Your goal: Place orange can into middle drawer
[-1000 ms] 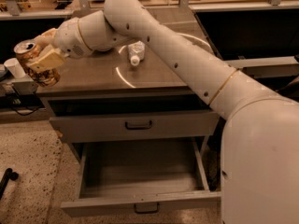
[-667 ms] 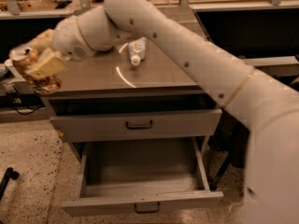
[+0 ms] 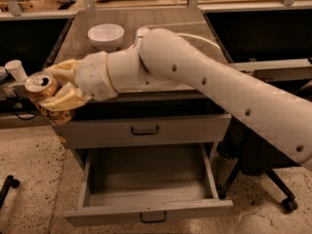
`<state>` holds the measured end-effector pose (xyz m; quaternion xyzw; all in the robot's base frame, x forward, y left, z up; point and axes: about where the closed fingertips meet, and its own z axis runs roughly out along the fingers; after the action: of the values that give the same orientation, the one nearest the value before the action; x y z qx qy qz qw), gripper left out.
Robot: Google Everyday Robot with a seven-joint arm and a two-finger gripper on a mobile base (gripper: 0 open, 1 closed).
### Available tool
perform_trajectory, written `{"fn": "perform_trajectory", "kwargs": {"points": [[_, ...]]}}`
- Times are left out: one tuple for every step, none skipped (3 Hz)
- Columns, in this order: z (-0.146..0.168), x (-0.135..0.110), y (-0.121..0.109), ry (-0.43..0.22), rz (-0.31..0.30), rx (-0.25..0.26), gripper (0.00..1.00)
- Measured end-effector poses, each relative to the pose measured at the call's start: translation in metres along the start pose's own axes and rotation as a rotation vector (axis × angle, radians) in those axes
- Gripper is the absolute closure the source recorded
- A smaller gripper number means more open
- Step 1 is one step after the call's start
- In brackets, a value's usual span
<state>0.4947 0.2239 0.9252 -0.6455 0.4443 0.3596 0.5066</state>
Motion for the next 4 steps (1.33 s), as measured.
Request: {"fn": "perform_trajectory", "kwargs": {"points": [[-0.021, 0.016, 0.016, 0.067, -0.023, 0.046, 1.00], [-0.031, 0.027, 0.013, 0.091, -0.014, 0.058, 1.00], [-0.020, 0.047, 0.020, 0.116, -0.014, 0.053, 1.00], [-0.019, 0.096, 0.042, 0.113, 0.027, 0.075, 1.00]]}}
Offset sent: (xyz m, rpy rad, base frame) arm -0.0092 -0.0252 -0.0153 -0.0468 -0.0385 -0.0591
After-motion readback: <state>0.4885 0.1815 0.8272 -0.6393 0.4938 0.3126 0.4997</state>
